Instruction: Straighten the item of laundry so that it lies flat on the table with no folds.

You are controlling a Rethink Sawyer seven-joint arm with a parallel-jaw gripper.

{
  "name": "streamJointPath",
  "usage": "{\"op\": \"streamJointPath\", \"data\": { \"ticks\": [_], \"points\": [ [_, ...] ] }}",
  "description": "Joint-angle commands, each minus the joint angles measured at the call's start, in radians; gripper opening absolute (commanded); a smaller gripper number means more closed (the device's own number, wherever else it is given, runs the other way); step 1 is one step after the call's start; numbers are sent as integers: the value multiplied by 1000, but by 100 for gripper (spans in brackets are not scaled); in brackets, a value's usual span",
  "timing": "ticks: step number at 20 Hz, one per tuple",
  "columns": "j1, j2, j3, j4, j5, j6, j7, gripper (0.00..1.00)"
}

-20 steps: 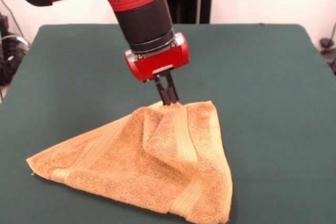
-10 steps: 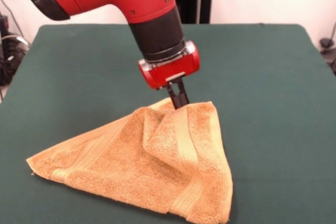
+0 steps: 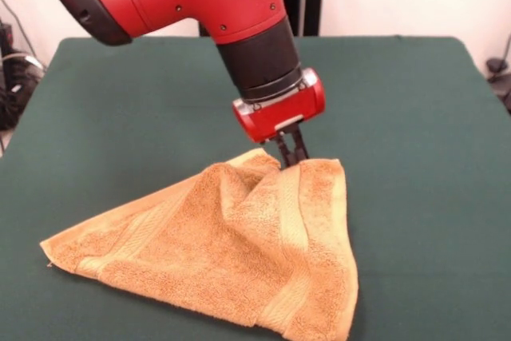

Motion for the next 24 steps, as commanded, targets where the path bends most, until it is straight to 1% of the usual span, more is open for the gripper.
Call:
{"op": "streamJointPath", "data": {
  "ticks": [1, 6, 8, 13, 18, 20, 24],
  "points": [
    [52, 12, 42, 79, -53, -66, -144, 0],
    [34, -7, 69, 107, -55, -97, -145, 0],
    [27, -8, 82, 118, -74, -144, -136, 0],
    [31, 38, 90, 102, -137, -241, -131, 0],
    [35, 63, 96, 85, -166, -276, -125, 0],
    [31, 84, 104, 73, -176, -288, -131, 0],
    [20, 162, 123, 27, -203, -308, -165, 0]
  ]
}}
